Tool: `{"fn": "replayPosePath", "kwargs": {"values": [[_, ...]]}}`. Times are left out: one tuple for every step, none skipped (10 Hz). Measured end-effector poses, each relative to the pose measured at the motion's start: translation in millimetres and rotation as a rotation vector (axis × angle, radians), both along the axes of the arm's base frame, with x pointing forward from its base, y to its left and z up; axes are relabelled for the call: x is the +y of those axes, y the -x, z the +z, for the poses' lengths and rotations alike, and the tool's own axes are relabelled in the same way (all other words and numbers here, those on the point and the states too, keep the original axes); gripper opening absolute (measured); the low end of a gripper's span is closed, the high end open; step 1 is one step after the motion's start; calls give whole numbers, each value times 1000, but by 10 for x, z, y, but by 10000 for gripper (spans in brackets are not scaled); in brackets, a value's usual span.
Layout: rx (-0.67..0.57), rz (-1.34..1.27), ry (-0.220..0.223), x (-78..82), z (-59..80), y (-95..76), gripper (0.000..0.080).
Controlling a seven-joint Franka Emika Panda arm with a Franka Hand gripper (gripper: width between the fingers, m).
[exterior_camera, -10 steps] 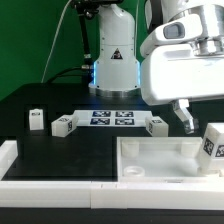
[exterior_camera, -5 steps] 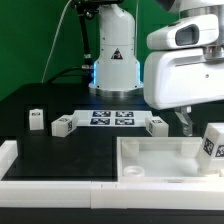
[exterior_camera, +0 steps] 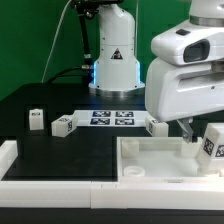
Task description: Assemble one leg
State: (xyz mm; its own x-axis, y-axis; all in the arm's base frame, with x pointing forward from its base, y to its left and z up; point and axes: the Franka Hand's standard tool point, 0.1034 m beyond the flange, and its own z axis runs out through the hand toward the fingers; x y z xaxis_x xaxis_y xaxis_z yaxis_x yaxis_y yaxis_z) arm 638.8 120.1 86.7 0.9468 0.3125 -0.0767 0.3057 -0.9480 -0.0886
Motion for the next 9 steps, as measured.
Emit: {"fn": "replayPosePath", "kwargs": {"values": [[-7,4,-1,-3,-15,-13,649],[-9,4,-2,-3,-22,-17,649],[-9,4,-2,-3,-22,-17,519],[-9,4,-2,-3,-22,-17,519],[-9,4,-2,-3,-23,-17,381],[-9,4,-2,-3,-23,-17,291],[-8,-9,-1,-1,-23,-16,291],[-6,-30,1,-3,-23,-17,291],[-7,-35,0,-3,-27,-18,291]]}}
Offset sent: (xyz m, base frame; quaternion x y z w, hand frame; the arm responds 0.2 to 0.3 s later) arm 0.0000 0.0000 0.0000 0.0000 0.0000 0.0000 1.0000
